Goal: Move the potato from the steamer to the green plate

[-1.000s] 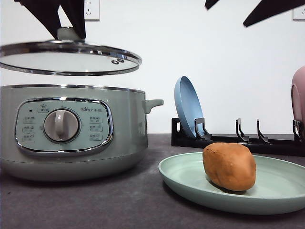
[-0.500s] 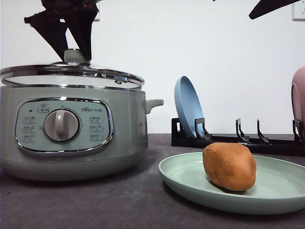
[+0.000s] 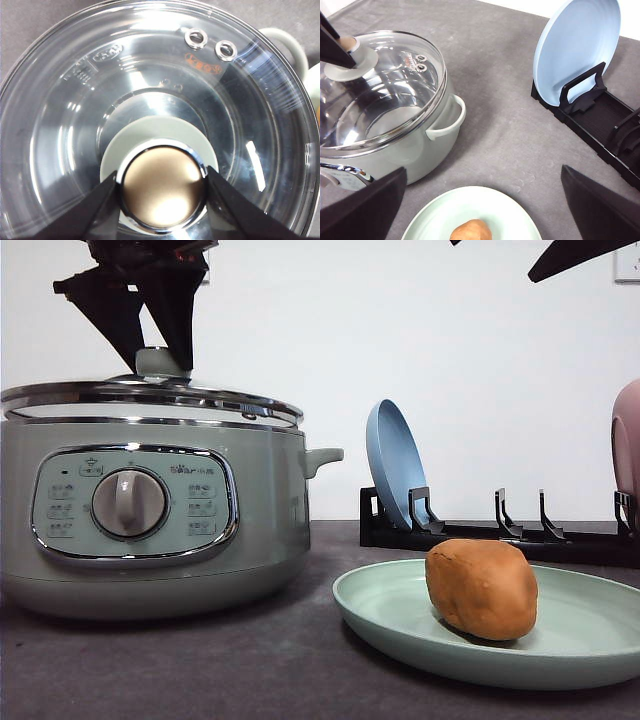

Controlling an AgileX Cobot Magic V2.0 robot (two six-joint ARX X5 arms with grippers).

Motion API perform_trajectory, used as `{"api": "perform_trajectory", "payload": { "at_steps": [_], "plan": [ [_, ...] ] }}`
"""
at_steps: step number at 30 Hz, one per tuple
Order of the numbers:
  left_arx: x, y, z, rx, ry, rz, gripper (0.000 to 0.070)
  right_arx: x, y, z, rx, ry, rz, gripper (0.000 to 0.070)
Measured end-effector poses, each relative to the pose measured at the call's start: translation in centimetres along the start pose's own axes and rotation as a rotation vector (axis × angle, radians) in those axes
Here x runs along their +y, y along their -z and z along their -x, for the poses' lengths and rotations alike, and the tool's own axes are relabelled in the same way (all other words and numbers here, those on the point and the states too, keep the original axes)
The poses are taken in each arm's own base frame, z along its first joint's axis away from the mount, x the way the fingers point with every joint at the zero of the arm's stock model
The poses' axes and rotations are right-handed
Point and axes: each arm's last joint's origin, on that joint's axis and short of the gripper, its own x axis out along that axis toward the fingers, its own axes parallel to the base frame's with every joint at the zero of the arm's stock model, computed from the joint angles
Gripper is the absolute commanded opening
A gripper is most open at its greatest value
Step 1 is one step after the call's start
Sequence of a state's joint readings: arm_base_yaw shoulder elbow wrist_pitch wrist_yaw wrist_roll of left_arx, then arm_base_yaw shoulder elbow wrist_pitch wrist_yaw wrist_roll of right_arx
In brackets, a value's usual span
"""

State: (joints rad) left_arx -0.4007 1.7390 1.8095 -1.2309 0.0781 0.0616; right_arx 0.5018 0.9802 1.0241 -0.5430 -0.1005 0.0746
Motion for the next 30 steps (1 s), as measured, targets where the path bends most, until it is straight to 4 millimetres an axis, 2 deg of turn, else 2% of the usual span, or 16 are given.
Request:
{"api": "perform_trajectory", "payload": {
  "at_steps": [16,18,22,23,25,30],
  "plan": [
    [0.0,-0.1,-0.7,0.028,0.000,0.000,0.0015,0.0,0.0,0.0,0.000,0.000,0.001,0.0625],
    [0.0,-0.1,-0.8,0.032,-0.001,-0.001,0.0089,0.0,0.0,0.0,0.000,0.000,0.001,0.0625],
    [0.0,-0.1,-1.0,0.040,-0.001,0.000,0.0407,0.0,0.0,0.0,0.000,0.000,0.003,0.0625],
    [0.0,-0.1,-1.0,0.042,0.001,0.001,0.0464,0.0,0.0,0.0,0.000,0.000,0.005,0.0625],
    [0.0,-0.2,-1.2,0.046,0.004,0.001,0.0510,0.0,0.0,0.0,0.000,0.000,0.007,0.0625],
    [0.0,-0.2,-1.3,0.043,0.004,0.001,0.0515,0.0,0.0,0.0,0.000,-0.001,0.008,0.0625]
  ]
}}
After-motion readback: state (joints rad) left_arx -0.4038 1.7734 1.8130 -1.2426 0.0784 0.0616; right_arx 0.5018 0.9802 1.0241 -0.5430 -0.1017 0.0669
